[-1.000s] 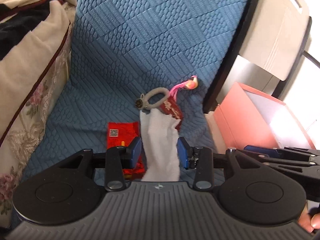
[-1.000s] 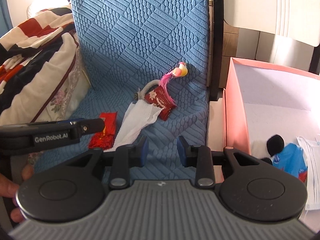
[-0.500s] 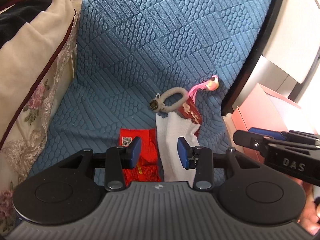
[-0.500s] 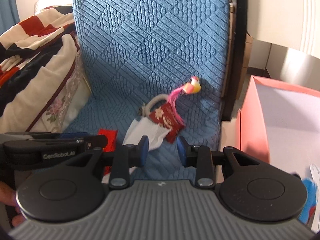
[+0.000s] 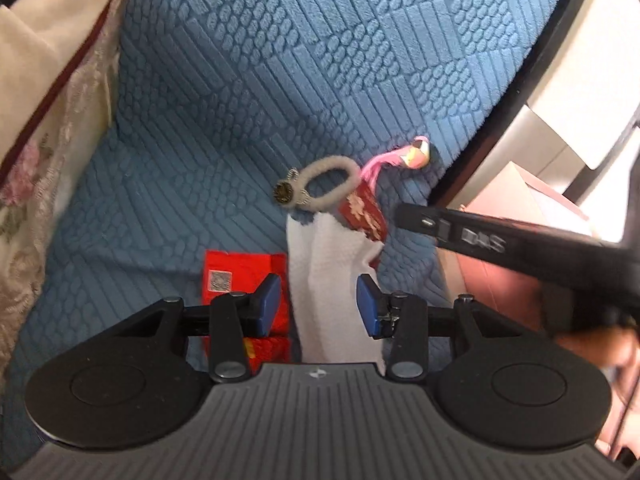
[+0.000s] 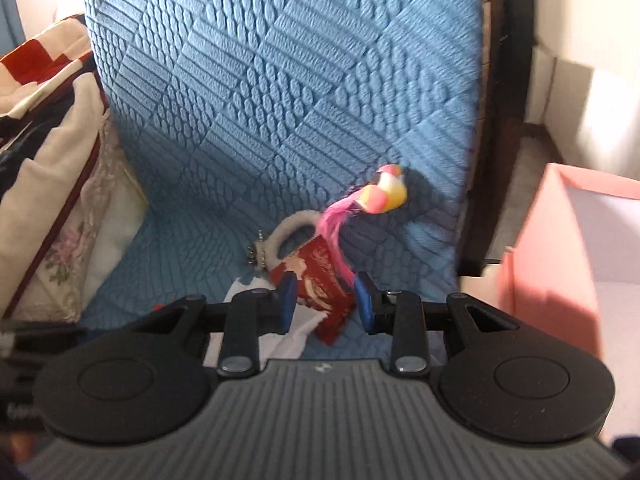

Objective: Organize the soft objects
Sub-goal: 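Lower the left tool onto the white tissue while the right tool reaches the red snack packet, then close the left tool on the white tissue while the right tool grasps the red packet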

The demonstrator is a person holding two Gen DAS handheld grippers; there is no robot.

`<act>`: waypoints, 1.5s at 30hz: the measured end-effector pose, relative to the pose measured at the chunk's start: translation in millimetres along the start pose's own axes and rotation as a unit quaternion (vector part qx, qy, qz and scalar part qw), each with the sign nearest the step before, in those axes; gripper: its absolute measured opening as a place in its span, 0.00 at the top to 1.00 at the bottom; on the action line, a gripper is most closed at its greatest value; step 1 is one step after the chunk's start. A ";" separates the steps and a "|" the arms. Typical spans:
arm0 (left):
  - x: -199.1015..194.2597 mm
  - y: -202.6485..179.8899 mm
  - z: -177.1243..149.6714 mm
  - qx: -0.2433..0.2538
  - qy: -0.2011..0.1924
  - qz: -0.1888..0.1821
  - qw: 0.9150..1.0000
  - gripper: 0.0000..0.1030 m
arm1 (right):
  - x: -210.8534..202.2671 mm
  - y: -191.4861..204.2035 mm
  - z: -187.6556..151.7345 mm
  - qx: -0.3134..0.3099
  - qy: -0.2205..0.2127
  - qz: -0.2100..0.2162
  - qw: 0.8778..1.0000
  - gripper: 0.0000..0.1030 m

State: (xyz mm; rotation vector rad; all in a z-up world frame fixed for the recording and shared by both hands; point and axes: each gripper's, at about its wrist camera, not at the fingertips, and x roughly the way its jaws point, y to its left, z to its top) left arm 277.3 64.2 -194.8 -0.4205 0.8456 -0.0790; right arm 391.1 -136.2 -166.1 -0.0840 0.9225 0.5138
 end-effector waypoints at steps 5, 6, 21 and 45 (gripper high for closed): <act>2.4 -7.2 -2.0 0.011 0.008 -0.014 1.000 0.54 | 23.9 7.0 4.7 -0.026 0.027 0.013 0.999 0.67; 3.2 -7.9 -2.7 0.012 0.010 -0.013 1.000 0.54 | 28.1 9.1 4.9 -0.036 0.031 0.011 0.999 0.66; 17.5 -16.9 -15.3 0.027 0.046 -0.016 0.998 0.54 | 65.3 7.3 1.6 -0.067 0.086 0.006 0.994 0.51; 32.4 -61.3 -55.6 0.157 0.030 0.056 0.985 0.65 | 12.8 -0.1 18.1 -0.061 0.059 -0.010 0.996 0.62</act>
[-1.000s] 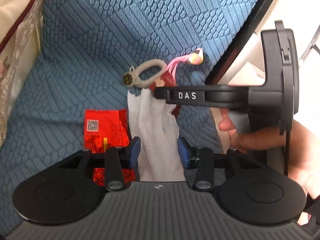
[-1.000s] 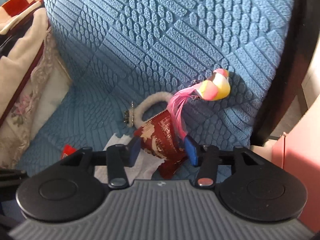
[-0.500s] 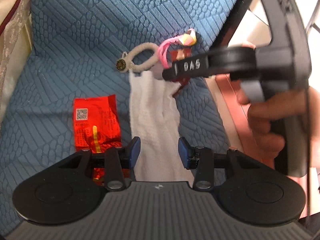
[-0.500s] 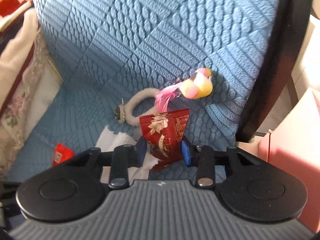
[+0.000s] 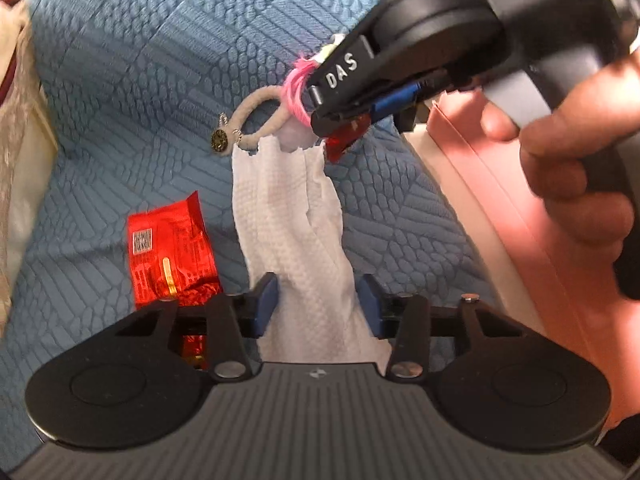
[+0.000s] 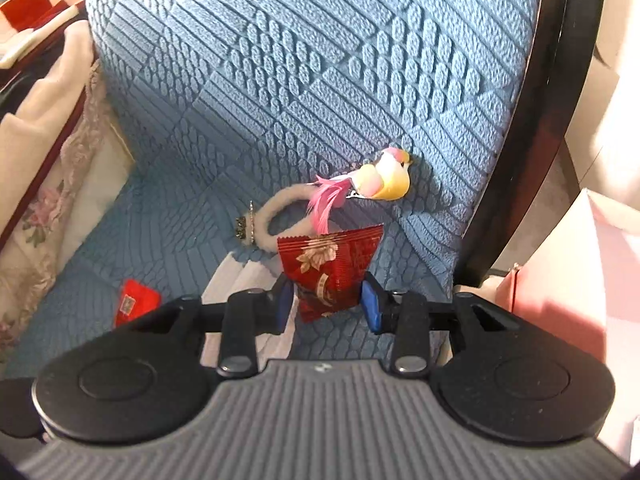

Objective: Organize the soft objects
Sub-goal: 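Close the left tool on the white tissue while the right tool grasps the red packet, then lift the white tissue with the left tool while the right tool lifts the red packet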

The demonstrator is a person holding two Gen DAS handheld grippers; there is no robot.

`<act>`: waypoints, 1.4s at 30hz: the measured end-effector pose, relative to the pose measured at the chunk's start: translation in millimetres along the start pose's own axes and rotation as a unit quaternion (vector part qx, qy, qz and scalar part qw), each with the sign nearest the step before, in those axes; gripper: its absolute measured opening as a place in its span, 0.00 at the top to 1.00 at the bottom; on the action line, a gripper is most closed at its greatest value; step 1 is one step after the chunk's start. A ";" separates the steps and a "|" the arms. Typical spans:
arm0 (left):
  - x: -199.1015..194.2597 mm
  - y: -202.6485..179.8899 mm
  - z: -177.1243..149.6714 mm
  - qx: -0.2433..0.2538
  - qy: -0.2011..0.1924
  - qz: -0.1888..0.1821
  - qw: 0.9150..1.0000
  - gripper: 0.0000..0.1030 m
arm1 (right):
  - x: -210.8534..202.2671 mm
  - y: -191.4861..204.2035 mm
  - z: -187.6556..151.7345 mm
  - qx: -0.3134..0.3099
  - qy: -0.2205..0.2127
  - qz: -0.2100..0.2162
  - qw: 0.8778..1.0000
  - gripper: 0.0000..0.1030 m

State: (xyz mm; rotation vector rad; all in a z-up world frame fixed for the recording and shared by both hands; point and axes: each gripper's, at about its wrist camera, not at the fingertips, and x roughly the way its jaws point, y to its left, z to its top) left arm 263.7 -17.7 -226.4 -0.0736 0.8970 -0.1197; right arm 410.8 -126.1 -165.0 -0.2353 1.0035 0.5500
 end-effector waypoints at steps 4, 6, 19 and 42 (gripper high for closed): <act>-0.9 2.0 1.2 0.003 0.003 0.007 1.000 0.84 | 1.0 -1.7 0.1 0.001 -0.001 -0.005 1.000 0.62; -2.2 7.2 2.8 -0.010 0.008 0.005 1.000 0.88 | -1.2 -4.0 -0.2 0.005 -0.003 -0.006 1.000 0.62; -26.1 26.9 14.4 -0.085 0.003 -0.045 0.995 0.90 | -31.9 -1.7 -15.7 0.004 -0.021 -0.020 1.000 0.62; -84.1 38.6 6.4 -0.157 -0.046 -0.083 0.983 0.91 | -76.6 20.6 -57.6 0.025 -0.030 -0.027 0.999 0.62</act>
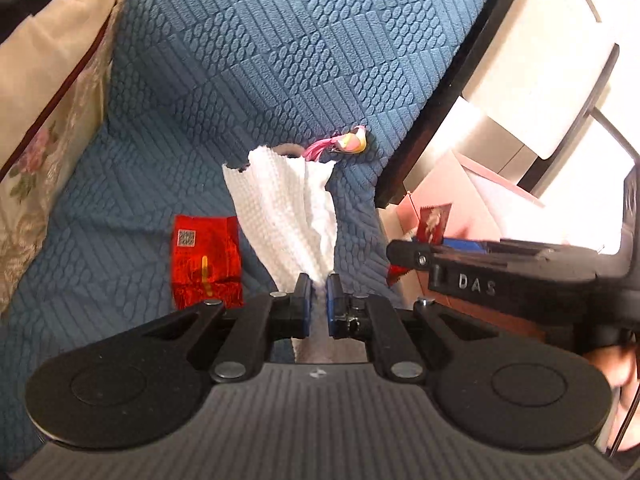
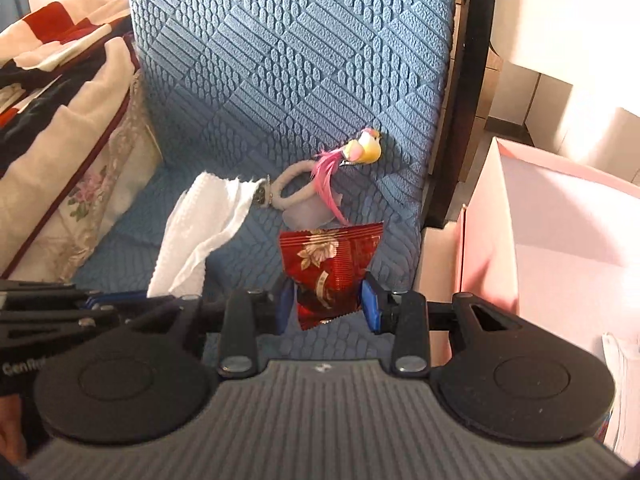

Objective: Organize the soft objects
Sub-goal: 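Lift the white tissue with the left tool while the right tool lifts the red packet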

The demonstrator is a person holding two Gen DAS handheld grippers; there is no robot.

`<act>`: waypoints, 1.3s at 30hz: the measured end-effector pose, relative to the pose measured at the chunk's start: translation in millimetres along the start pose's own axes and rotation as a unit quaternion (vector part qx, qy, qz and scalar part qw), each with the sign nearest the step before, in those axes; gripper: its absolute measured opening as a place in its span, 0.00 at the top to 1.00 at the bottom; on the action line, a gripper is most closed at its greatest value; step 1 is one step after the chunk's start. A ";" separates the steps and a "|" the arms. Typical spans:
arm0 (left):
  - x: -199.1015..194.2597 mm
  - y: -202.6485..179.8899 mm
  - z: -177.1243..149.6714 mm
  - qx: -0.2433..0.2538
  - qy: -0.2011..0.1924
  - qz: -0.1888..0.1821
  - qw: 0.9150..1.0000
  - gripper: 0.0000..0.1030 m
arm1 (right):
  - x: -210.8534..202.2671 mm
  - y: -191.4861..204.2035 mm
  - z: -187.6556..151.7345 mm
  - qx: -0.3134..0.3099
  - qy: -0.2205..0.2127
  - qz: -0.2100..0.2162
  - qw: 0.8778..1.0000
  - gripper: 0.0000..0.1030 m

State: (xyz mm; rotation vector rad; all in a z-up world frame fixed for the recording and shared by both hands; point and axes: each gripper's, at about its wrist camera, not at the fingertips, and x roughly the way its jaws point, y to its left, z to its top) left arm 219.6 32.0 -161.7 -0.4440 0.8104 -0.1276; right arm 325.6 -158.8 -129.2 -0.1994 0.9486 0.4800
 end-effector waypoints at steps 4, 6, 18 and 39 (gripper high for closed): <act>-4.9 2.1 -2.9 -0.026 0.005 -0.014 1.000 0.91 | -9.2 4.9 -5.5 -0.010 -0.006 -0.005 1.000 0.62; -5.1 0.0 -5.3 -0.027 0.007 -0.011 1.000 0.91 | -13.4 6.4 -5.6 -0.016 -0.011 -0.009 1.000 0.62; -19.7 -5.0 -12.7 -0.031 0.006 -0.005 0.999 0.91 | -40.7 11.0 -22.5 0.007 -0.026 -0.014 1.000 0.62; -64.1 -31.6 -28.6 0.013 0.006 -0.004 1.000 0.91 | -98.8 8.6 -60.5 0.035 -0.013 -0.004 0.999 0.62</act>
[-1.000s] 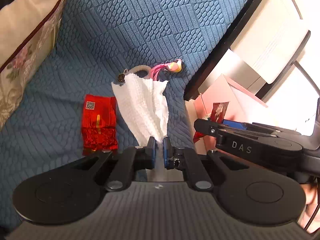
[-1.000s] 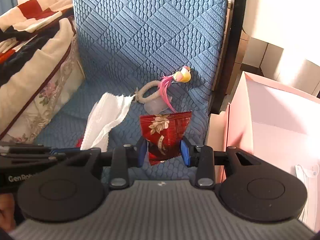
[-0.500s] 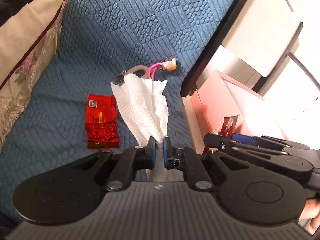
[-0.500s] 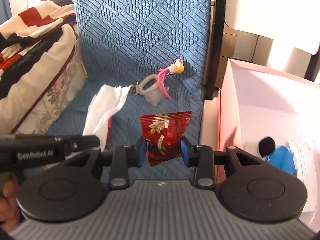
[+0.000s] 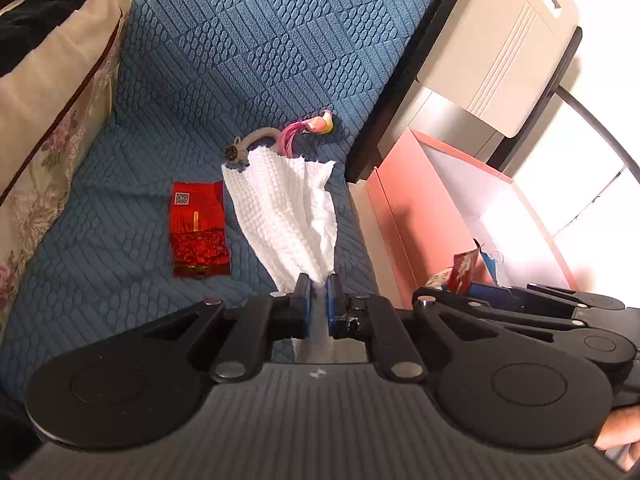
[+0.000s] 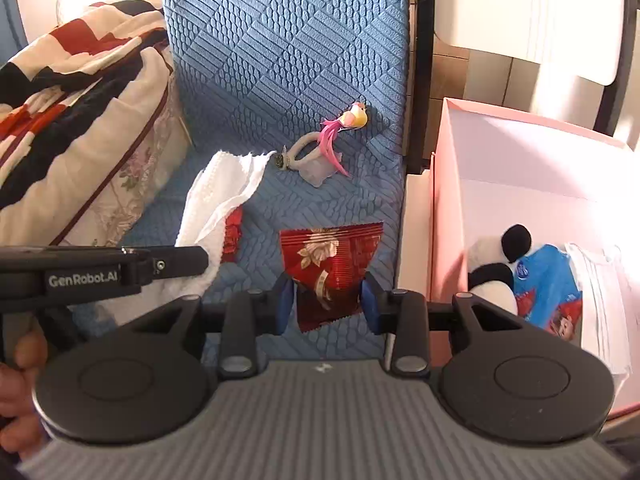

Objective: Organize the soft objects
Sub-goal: 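Lift the white tissue with the left tool while the right tool lifts the red packet, then carry the tissue with the left tool while the right tool carries the packet toward the pink box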

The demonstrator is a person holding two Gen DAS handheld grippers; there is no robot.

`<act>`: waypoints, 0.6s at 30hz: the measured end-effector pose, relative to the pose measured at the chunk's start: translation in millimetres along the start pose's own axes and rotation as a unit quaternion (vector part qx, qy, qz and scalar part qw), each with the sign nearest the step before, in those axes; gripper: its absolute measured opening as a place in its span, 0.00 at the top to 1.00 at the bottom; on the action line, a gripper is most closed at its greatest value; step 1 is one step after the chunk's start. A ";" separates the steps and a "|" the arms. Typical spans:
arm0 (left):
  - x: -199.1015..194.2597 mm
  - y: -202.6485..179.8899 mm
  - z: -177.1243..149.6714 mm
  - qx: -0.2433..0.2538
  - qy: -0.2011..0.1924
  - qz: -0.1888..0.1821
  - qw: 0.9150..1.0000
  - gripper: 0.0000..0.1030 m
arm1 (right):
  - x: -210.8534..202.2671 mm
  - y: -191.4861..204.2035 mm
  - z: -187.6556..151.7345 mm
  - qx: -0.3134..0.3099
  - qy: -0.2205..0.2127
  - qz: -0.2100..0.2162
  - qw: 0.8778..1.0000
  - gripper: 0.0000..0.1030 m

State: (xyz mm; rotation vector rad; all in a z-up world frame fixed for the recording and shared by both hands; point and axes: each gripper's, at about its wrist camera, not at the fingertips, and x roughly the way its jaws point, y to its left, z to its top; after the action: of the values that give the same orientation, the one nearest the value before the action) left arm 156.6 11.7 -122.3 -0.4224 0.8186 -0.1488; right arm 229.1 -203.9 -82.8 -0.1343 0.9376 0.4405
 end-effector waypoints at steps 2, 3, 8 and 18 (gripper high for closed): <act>-2.9 -1.7 -0.3 -0.003 0.001 -0.002 1.000 0.91 | -4.3 -1.4 -0.4 0.003 -0.003 0.001 1.000 0.62; -4.7 -2.8 -0.2 -0.005 0.001 -0.003 1.000 0.91 | -6.1 -2.2 -0.7 0.003 -0.005 0.002 1.000 0.62; -9.2 -12.7 3.0 -0.002 -0.002 -0.006 1.000 0.91 | -16.5 -9.6 2.1 0.011 -0.021 0.005 1.000 0.62; -14.7 -43.6 15.6 -0.005 -0.022 -0.019 1.000 0.91 | -42.3 -30.7 31.5 0.014 -0.062 0.004 0.998 0.62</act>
State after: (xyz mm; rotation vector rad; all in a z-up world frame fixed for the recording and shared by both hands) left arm 159.5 -18.7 -84.6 -0.4486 0.7676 -0.1705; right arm 244.1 -235.2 -32.5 -0.0772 0.8228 0.4379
